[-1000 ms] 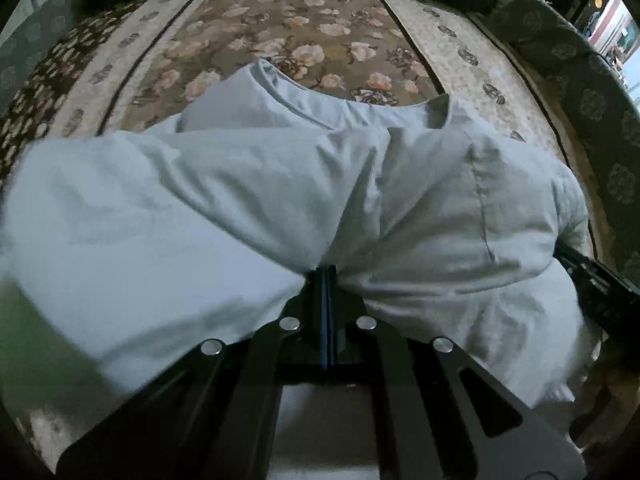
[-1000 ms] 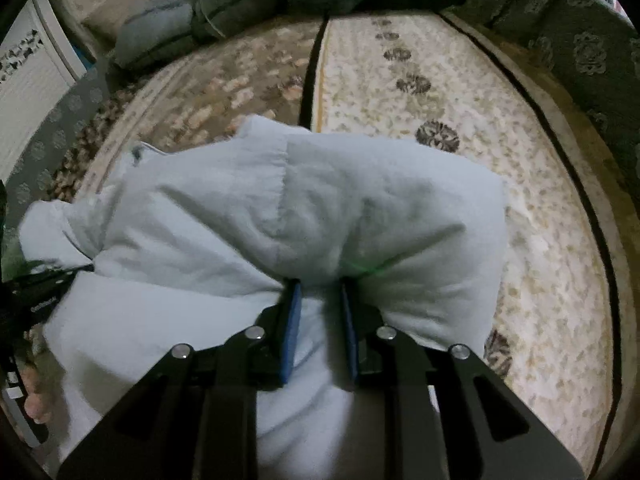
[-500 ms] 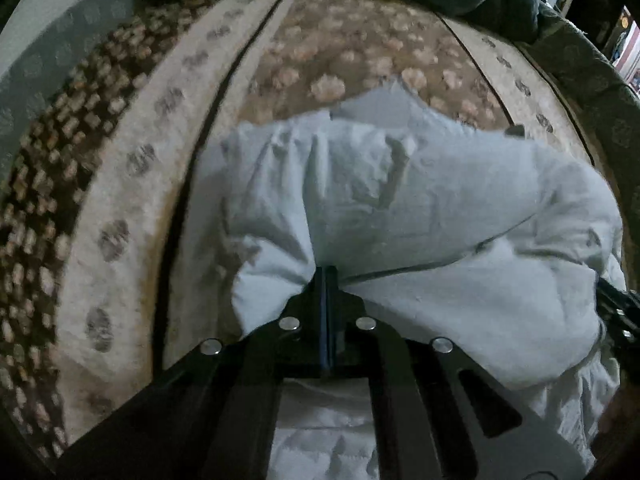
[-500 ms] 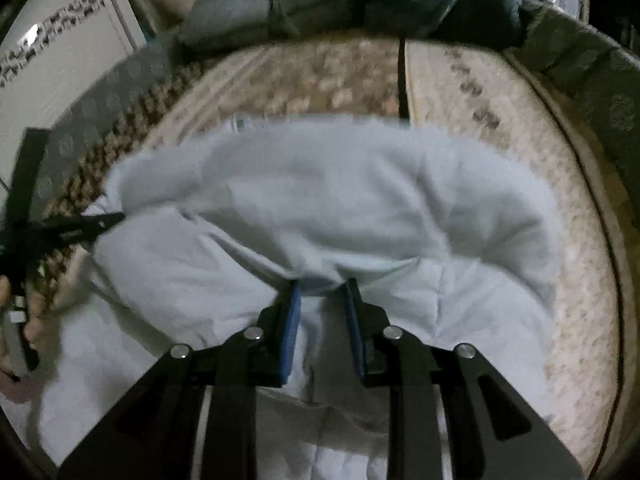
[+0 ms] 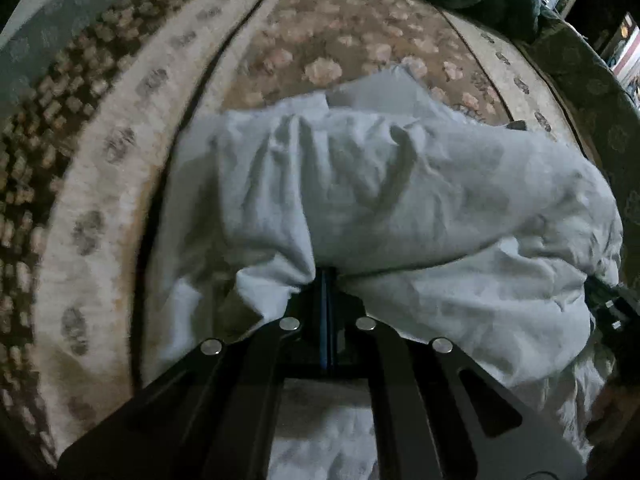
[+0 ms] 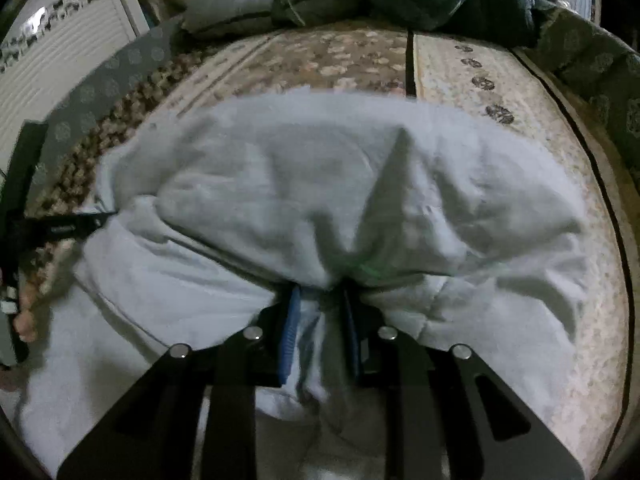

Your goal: Fold large clothes

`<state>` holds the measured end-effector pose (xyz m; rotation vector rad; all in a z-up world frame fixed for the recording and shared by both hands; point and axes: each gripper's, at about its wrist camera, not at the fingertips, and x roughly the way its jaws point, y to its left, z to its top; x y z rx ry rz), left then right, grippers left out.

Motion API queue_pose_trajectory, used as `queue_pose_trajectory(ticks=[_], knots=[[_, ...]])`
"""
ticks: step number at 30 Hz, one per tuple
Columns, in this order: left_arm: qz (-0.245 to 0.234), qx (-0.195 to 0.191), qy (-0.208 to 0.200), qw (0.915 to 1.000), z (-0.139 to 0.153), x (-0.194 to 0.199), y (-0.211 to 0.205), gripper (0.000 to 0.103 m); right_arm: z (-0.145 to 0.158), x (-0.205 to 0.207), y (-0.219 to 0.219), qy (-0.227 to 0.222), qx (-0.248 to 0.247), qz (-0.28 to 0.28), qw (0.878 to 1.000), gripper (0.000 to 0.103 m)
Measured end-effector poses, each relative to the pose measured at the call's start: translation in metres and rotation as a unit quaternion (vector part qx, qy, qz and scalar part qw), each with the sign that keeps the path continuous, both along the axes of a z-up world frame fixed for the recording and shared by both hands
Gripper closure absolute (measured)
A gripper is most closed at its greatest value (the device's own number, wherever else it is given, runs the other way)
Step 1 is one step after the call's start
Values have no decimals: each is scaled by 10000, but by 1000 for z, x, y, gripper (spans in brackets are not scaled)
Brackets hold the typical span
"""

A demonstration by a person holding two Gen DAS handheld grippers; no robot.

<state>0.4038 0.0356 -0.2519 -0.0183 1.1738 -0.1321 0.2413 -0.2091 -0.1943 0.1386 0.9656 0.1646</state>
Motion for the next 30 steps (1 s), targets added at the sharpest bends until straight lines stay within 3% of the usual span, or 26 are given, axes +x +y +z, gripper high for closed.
queue_pose_trajectory(ticks=[3,6,10,13,15,18,23,30], knots=[[-100,41,-401,9991,29,-10,-8,101,34,-12,-10,-524,12,-99,9986,79],[-248,-64,-577,9980,44,3,-27,101,47,5,-28,-673,-117,-519,9963,79],[-320,-69,-440,9985,31,37,-49,100,18,46,-50,-163,120,-999,9948,79],[-503,190,-143,9985,-1,51,-61,101,-6,58,-36,72,-389,-771,9962,81],[-536,100,-106,9985,-12,52,-59,101,-13,58,-31,99,-573,-687,9959,81],[-538,67,-75,9985,-22,50,-59,101,-24,58,-37,168,-327,-802,9961,82],[-672,444,-217,9965,-29,49,-70,101,-34,58,-36,76,-443,-740,9962,83],[-690,109,-211,9973,-36,54,-58,100,-46,65,-48,47,-35,-685,9976,83]])
